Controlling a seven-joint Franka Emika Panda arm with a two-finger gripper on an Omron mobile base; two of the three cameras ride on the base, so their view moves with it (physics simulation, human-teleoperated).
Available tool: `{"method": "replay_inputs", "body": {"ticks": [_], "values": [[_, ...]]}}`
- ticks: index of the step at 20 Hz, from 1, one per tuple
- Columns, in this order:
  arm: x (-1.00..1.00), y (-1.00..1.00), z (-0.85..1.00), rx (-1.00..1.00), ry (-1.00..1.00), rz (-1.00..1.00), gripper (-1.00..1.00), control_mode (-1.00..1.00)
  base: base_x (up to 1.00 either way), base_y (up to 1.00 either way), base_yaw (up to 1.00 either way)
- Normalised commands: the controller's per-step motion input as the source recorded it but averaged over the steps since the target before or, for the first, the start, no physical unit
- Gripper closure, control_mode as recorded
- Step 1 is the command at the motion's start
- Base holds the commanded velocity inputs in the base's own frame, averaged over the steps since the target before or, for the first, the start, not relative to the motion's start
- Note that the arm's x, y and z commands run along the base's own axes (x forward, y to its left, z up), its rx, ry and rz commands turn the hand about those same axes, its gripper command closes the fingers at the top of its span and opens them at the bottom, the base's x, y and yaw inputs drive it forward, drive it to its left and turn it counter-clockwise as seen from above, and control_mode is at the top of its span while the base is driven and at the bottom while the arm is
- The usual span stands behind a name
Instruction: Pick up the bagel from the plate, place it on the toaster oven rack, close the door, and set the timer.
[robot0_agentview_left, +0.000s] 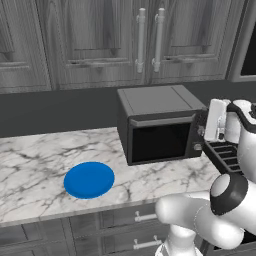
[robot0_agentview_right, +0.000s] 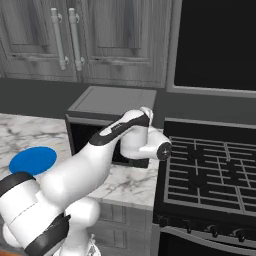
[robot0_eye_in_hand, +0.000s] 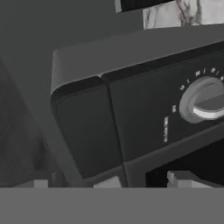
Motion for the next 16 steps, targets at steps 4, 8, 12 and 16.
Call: {"method": "replay_inputs", "body": {"ticks": [4, 8, 12, 16], "values": [[-0.63, -0.35, 0.00, 0.09, 0.07, 0.00, -1.00, -1.00, 0.00, 0.00, 0.00], [-0.83, -0.08, 0.00, 0.03, 0.00, 0.00, -1.00, -1.00, 0.00, 0.00, 0.00], [-0.75, 0.00, 0.00, -0.04, 0.00, 0.01, -1.00, -1.00, 0.00, 0.00, 0.00], [-0.33, 0.03, 0.00, -0.15, 0.02, 0.00, -1.00, -1.00, 0.00, 0.00, 0.00]]}}
